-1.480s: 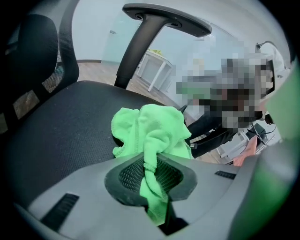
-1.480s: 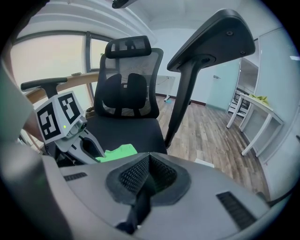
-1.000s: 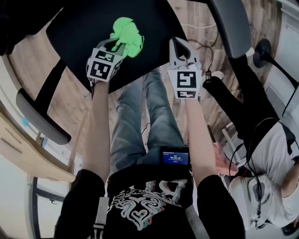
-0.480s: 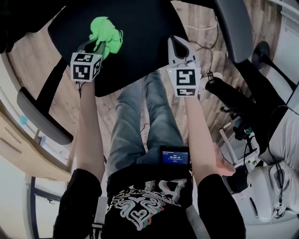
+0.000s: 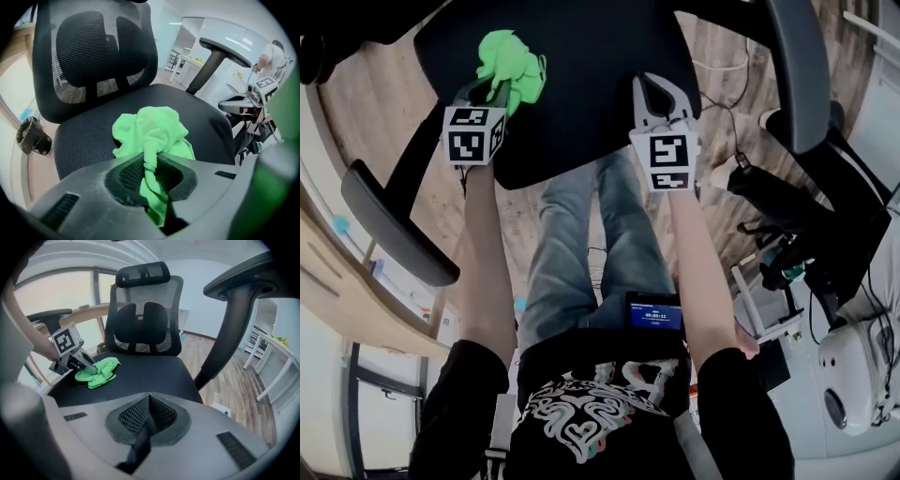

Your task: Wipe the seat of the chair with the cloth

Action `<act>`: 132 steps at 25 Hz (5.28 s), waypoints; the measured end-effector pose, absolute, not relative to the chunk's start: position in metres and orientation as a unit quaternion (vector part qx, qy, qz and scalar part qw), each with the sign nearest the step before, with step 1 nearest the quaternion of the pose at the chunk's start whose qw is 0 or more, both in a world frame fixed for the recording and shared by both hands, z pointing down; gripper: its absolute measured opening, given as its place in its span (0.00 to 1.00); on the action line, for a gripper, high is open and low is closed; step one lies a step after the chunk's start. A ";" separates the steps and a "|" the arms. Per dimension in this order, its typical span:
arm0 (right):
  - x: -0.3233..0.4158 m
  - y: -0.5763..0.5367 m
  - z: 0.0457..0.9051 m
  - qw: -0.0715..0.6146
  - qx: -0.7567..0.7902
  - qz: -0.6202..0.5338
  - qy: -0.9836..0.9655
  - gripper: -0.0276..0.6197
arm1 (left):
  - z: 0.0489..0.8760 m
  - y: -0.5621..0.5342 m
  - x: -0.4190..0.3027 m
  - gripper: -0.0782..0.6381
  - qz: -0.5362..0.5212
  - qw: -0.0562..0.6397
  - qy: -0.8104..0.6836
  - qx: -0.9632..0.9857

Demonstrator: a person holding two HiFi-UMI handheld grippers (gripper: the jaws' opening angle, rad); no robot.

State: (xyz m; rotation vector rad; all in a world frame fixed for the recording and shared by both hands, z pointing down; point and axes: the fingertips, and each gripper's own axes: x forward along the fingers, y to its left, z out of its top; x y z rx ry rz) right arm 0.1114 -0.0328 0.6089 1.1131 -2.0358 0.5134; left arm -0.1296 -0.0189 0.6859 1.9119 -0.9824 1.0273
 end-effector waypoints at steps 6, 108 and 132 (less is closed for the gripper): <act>0.078 -0.040 0.614 0.377 0.391 0.192 -0.817 0.05 | 0.685 -0.021 -0.147 0.18 0.394 0.376 -0.410 0.732; 0.143 0.016 0.594 0.375 0.410 0.206 -0.805 0.05 | 0.635 0.056 0.055 0.18 0.294 0.360 -0.246 0.851; 0.080 -0.042 0.398 0.291 0.385 0.125 -0.867 0.05 | 0.436 -0.012 -0.069 0.18 0.202 0.300 -0.453 0.815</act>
